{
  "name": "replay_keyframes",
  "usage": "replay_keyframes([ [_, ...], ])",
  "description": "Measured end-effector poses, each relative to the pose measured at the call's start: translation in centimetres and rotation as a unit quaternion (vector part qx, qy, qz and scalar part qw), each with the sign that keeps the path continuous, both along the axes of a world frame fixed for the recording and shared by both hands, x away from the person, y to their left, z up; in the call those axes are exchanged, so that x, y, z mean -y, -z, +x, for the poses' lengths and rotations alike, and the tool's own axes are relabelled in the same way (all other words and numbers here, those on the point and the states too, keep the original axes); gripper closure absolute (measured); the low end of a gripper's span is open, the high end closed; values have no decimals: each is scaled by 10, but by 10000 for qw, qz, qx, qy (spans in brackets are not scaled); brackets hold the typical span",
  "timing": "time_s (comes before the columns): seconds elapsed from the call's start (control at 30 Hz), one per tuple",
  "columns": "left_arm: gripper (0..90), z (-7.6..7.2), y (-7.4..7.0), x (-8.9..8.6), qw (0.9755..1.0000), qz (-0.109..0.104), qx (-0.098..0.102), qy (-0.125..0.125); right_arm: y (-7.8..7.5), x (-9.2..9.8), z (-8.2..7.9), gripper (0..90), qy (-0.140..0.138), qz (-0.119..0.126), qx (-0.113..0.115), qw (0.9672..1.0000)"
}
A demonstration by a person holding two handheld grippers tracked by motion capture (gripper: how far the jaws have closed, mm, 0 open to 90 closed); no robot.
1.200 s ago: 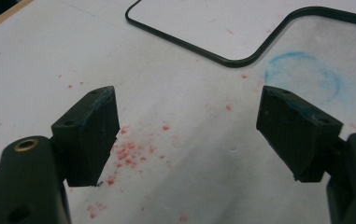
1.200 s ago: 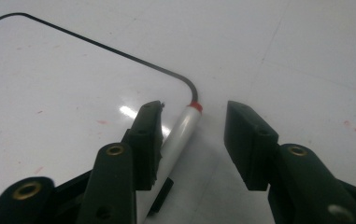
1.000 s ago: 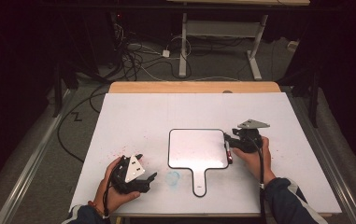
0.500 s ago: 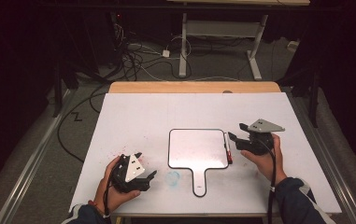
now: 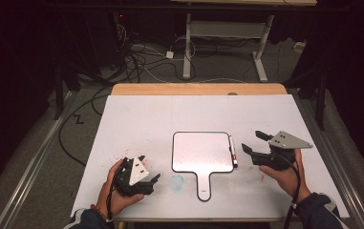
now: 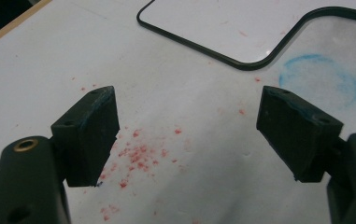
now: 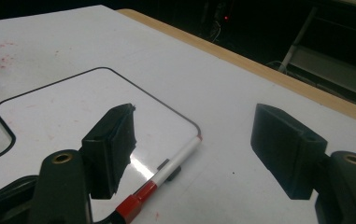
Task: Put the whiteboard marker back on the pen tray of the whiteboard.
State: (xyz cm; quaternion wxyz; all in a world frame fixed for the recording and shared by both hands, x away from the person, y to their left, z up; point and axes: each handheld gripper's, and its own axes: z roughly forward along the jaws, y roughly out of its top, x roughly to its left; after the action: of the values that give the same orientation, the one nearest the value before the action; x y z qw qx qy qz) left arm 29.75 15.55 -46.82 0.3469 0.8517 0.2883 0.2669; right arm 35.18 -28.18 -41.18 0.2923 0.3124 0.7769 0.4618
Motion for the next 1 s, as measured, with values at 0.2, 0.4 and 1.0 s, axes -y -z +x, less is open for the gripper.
replay_keyframes([
  [0.2, 198, 0, 0, 1, 10000, 26, 19, -1, 8, 12, -18, 279, 0, 27, 98, 9999],
  [0.4, 193, 0, 0, 1, 10000, 53, 16, 3, 21, 25, -34, 250, 99, 20, 170, 9998],
  [1.0, 182, -4, 0, 6, 9997, 151, 30, 196, 41, 38, -51, 183, 491, -325, 151, 9982],
])
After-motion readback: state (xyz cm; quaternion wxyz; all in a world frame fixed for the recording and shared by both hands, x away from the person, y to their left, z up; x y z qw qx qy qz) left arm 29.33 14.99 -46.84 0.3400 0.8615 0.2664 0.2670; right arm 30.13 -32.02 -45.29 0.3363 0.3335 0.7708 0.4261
